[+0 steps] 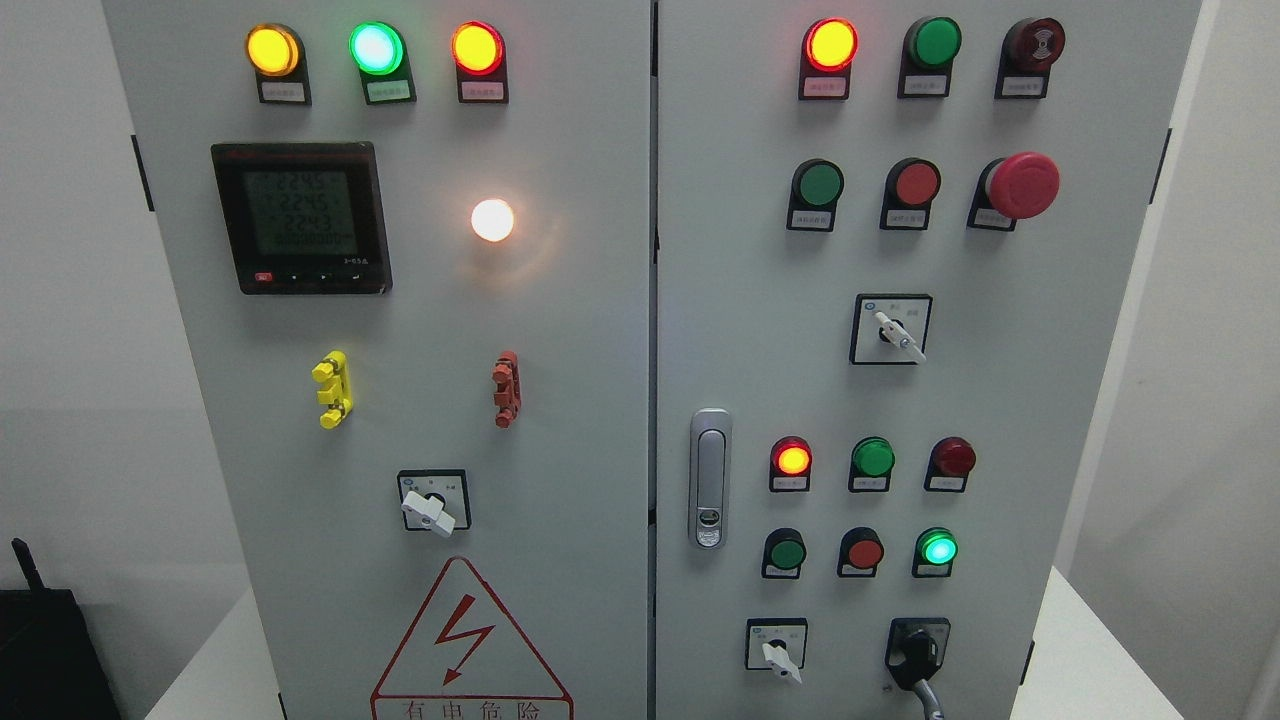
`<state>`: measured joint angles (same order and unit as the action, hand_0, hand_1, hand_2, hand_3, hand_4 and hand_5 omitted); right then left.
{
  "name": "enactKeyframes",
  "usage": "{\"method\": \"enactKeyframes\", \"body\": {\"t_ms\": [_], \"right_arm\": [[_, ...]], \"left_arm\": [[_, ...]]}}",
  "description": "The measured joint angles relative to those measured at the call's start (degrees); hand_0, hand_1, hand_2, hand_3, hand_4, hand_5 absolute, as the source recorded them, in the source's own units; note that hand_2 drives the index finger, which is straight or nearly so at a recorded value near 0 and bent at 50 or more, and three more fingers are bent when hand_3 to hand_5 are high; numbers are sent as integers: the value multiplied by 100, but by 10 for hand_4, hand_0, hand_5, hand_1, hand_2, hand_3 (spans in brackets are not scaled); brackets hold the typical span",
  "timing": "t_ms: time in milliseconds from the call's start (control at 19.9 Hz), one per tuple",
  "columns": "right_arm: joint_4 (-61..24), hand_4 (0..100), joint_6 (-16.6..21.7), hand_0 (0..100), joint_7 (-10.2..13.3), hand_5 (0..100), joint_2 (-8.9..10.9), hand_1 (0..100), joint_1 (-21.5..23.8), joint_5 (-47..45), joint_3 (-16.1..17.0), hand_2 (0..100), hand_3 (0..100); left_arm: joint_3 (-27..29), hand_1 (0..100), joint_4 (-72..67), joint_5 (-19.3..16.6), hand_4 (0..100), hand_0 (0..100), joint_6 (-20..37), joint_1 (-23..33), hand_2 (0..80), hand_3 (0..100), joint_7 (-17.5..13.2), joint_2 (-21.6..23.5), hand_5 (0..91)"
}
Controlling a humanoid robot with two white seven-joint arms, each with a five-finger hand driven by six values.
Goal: Trip black knob to open circuit
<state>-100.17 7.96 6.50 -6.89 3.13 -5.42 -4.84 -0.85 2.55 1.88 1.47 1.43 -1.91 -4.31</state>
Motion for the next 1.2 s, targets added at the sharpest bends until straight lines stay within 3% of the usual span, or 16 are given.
{"method": "enactKeyframes", "body": {"t_ms": [1203], "right_arm": [[-1,1000,0,0,-25,984,33,0,0,-126,112,31,1000]], "left_arm": [[0,389,0,0,0,120,0,0,0,0,0,0,0]]}}
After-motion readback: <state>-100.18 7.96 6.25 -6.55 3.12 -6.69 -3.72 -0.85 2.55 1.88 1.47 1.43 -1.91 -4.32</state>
